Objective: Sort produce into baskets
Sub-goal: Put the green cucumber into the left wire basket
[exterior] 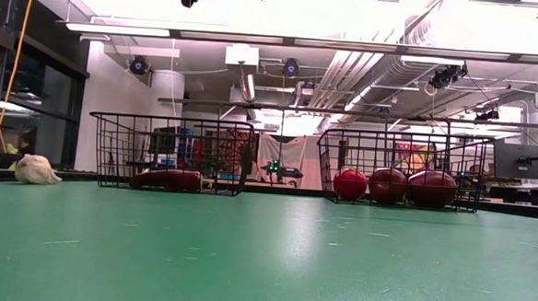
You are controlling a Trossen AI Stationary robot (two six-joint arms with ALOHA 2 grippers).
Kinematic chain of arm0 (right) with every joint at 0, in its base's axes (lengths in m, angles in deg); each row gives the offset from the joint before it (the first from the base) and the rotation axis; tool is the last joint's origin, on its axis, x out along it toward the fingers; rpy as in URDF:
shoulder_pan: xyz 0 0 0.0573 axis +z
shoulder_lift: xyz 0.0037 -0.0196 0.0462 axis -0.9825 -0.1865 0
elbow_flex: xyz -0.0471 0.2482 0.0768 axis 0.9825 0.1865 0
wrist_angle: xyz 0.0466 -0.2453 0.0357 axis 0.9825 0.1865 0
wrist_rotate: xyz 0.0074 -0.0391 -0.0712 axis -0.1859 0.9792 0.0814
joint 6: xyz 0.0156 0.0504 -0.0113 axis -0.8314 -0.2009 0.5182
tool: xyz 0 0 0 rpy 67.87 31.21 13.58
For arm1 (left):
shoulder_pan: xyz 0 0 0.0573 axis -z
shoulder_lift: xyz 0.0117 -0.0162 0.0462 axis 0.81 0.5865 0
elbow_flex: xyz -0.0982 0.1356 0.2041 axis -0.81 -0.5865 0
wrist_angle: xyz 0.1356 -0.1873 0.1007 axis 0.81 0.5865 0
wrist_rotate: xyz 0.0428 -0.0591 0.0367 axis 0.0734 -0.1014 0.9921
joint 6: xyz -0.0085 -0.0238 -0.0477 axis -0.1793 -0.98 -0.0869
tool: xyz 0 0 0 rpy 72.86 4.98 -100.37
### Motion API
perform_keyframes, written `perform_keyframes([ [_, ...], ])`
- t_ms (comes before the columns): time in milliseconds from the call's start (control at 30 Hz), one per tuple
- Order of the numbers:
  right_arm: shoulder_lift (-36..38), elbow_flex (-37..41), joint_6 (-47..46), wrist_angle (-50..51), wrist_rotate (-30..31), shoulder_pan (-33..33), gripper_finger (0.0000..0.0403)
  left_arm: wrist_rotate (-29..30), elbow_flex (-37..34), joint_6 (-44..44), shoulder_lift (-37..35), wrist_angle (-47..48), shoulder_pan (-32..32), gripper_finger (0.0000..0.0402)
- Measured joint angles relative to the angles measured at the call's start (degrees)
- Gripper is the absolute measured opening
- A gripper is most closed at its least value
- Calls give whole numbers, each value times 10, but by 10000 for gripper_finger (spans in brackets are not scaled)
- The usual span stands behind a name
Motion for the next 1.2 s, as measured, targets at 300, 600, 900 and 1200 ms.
perform_keyframes([
  [300, -1, -1, 0, 84, -2, 34, 339, 7, 0, 0, 0, 0, 0, 364],
  [600, -3, 47, 7, 36, 34, 25, 339, 25, 0, 0, 0, -1, 0, 364],
  [900, -3, 79, 25, -18, 127, -6, 339, 37, 0, -1, 0, 0, 0, 364],
  [1200, 4, 75, 160, 13, 162, -85, 339, 51, 0, 0, 0, 0, 0, 364],
])
